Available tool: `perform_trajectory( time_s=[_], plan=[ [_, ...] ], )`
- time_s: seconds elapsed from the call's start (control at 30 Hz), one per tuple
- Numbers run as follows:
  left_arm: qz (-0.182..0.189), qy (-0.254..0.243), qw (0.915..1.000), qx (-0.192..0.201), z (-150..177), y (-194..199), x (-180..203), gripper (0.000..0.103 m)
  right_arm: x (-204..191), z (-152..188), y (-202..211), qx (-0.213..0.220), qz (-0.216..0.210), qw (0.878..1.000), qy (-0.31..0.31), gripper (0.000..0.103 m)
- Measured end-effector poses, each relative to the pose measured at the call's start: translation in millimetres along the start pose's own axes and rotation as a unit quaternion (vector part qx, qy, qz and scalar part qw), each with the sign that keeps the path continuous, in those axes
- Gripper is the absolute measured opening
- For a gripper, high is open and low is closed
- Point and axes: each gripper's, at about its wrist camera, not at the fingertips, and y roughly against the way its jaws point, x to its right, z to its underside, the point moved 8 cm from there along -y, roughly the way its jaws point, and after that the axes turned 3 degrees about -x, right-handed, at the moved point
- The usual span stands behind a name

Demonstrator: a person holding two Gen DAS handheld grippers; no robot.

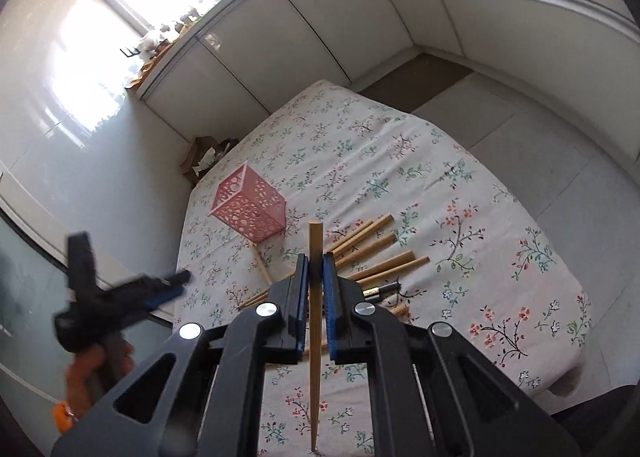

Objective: Organize utensils
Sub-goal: 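Carry both upright chopsticks over the pink mesh cup with both tools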

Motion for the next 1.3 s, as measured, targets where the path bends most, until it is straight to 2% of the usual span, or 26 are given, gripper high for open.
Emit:
perform_trajectory(
  time_s=[0.03, 0.1, 0.17, 0.2, 0.23, 0.3, 0.37, 0.4, 0.43, 0.63, 0.7, 0.73, 0.77, 0.83, 0.87, 0.93, 1.0, 1.1, 1.17, 1.23, 1.27, 1.3],
  plan=[
    [-0.031, -0.01, 0.9995, -0.006, 4, -18, 4, 0.042, 5, 0, -2, -0.002, 0.0, 1.0, -0.004, 0.008],
    [-0.079, -0.009, 0.9968, 0.005, 1, -40, 6, 0.042, 12, -1, -4, -0.008, -0.001, 1.0, -0.012, 0.008],
    [-0.106, 0.014, 0.9941, 0.02, -10, -58, 6, 0.042, 20, -2, -5, -0.011, -0.004, 1.0, -0.018, 0.008],
    [-0.116, 0.027, 0.9925, 0.028, -17, -66, 6, 0.044, 23, -2, -5, -0.013, -0.005, 1.0, -0.019, 0.008],
    [-0.129, 0.033, 0.9905, 0.032, -23, -74, 4, 0.051, 27, -2, -6, -0.016, -0.006, 1.0, -0.02, 0.008],
    [-0.151, 0.042, 0.9872, 0.029, -31, -89, -2, 0.051, 34, -3, -9, -0.021, -0.009, 0.999, -0.026, 0.008],
    [-0.18, 0.036, 0.9827, 0.019, -34, -99, -12, 0.028, 40, -3, -12, -0.026, -0.012, 0.999, -0.032, 0.008],
    [-0.194, 0.029, 0.9801, 0.031, -35, -95, -17, 0.01, 41, -3, -13, -0.027, -0.014, 0.999, -0.034, 0.008],
    [-0.217, 0.026, 0.9753, 0.03, -33, -90, -26, 0.007, 42, -4, -13, -0.028, -0.015, 0.999, -0.035, 0.008],
    [-0.218, 0.061, 0.974, 0.007, 6, -45, -91, 0.007, 37, -7, -13, -0.026, -0.031, 0.999, -0.028, 0.008],
    [-0.205, 0.054, 0.9772, -0.012, 20, -32, -106, 0.007, 35, -6, -16, -0.031, -0.033, 0.999, -0.027, 0.008],
    [-0.185, 0.038, 0.9815, -0.033, 25, -28, -108, 0.007, 34, -6, -18, -0.034, -0.029, 0.999, -0.026, 0.008],
    [-0.167, 0.032, 0.9843, -0.049, 27, -25, -107, 0.01, 33, -5, -20, -0.037, -0.026, 0.999, -0.026, 0.008],
    [-0.119, 0.022, 0.9897, -0.076, 27, -18, -101, 0.035, 32, -5, -22, -0.039, -0.023, 0.999, -0.024, 0.008],
    [-0.118, 0.016, 0.9901, -0.074, 20, -12, -101, 0.039, 31, -5, -23, -0.041, -0.023, 0.999, -0.023, 0.008],
    [-0.144, 0.001, 0.9875, -0.063, -2, -2, -105, 0.053, 30, -4, -26, -0.045, -0.02, 0.999, -0.021, 0.008],
    [-0.162, -0.006, 0.9855, -0.051, -28, -2, -108, 0.056, 30, -3, -30, -0.047, -0.013, 0.999, -0.019, 0.008],
    [-0.182, -0.007, 0.9813, -0.063, -61, -17, -114, 0.056, 28, -4, -33, -0.051, -0.006, 0.999, -0.014, 0.008],
    [-0.187, -0.003, 0.9799, -0.071, -74, -32, -118, 0.051, 27, -4, -35, -0.054, -0.005, 0.998, -0.011, 0.008],
    [-0.191, 0.001, 0.9765, -0.1, -75, -51, -125, 0.024, 25, -4, -37, -0.055, -0.003, 0.998, -0.008, 0.008],
    [-0.189, -0.005, 0.9775, -0.092, -78, -52, -124, 0.018, 24, -4, -37, -0.055, -0.003, 0.998, -0.006, 0.008],
    [-0.198, -0.014, 0.9752, -0.098, -78, -53, -123, 0.007, 23, -4, -37, -0.055, -0.003, 0.998, -0.005, 0.008]
  ],
)
